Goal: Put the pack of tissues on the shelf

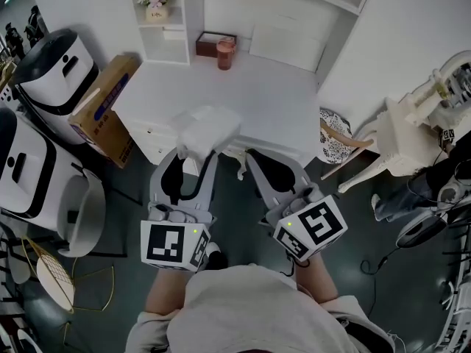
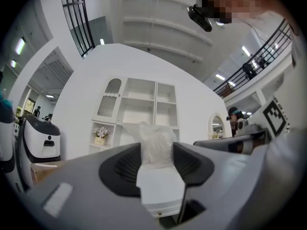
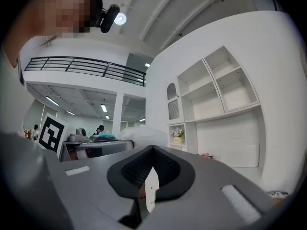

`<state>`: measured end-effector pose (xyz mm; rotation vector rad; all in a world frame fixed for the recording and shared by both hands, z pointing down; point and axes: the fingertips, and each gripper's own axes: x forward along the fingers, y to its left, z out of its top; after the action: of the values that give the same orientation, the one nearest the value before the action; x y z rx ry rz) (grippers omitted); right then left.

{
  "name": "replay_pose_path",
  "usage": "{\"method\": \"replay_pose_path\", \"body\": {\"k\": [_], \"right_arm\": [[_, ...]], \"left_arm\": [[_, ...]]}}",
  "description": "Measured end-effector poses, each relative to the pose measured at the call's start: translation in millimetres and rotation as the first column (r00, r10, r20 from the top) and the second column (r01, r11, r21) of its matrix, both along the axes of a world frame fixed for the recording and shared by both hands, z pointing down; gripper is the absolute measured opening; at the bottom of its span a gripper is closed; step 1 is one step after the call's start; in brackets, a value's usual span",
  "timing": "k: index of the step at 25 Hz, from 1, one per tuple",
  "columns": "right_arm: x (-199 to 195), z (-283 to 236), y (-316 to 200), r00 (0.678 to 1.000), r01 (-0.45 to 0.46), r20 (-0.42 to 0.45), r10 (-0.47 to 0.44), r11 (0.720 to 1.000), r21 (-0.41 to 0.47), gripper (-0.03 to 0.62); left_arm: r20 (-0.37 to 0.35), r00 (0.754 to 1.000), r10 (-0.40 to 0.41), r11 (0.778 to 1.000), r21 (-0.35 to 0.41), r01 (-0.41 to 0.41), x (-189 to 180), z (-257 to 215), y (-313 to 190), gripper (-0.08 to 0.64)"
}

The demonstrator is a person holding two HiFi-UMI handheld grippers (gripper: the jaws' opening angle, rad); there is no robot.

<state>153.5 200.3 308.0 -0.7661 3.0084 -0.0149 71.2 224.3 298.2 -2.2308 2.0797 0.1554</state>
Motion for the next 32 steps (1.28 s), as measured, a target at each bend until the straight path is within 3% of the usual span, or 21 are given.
{"method": "replay_pose_path", "body": {"k": [13, 21, 32], "right_arm": [[-74, -3, -18, 1.000, -0.020, 0.010, 0.020, 1.000, 0.006, 0.002], [-92, -3, -28, 0.999, -0.037, -0.003, 0.037, 0.999, 0.009, 0.002], [-122, 0, -86, 1.000, -0.009, 0.001, 0.009, 1.000, 0.002, 0.002]], "left_arm": [[0.013, 0.999, 0.045, 0.999, 0.014, -0.045, -71, -4, -22, 0.193], [-0.014, 0.999, 0.052, 0.998, 0.033, -0.052, -97, -7, -34, 0.193], [-0.011, 1.000, 0.023, 0.999, 0.037, -0.023, -124, -9, -85, 0.193]]}}
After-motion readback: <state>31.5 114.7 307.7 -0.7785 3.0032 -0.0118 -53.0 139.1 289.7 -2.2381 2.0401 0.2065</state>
